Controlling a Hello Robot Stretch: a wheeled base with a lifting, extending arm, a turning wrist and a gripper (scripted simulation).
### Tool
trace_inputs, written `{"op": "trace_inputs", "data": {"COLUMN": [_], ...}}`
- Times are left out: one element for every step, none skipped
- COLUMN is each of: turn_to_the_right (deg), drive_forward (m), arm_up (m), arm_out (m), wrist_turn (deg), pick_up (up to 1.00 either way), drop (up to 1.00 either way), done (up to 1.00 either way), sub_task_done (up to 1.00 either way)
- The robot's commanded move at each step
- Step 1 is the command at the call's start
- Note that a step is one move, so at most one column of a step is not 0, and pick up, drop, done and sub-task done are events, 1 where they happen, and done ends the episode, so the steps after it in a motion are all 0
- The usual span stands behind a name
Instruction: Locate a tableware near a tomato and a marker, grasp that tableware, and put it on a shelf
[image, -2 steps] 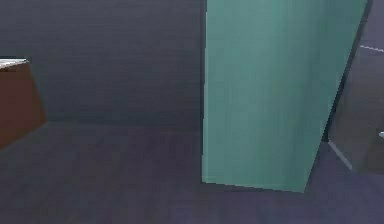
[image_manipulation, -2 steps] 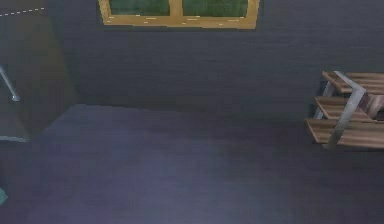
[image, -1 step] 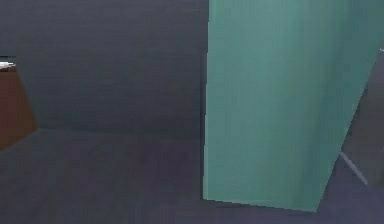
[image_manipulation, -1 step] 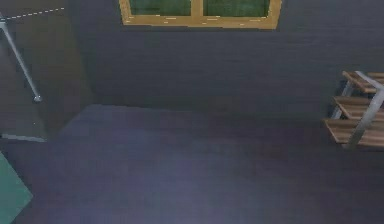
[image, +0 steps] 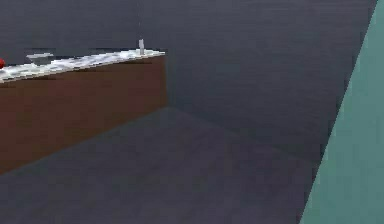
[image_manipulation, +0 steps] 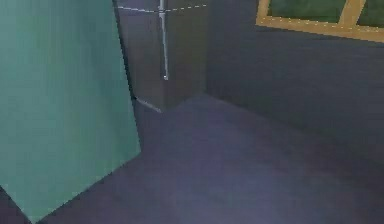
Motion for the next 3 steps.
{"op": "trace_inputs", "data": {"turn_to_the_right": [0.0, -45.0, -3.0], "drive_forward": [0.50, 0.00, 0.00], "arm_up": [0.00, 0.00, 0.00], "arm_out": [0.00, 0.00, 0.00], "wrist_turn": [0.0, 0.0, 0.0], "pick_up": [0.00, 0.00, 0.00], "drop": [0.00, 0.00, 0.00], "done": [0.00, 0.00, 0.00], "sub_task_done": [0.00, 0.00, 0.00]}}
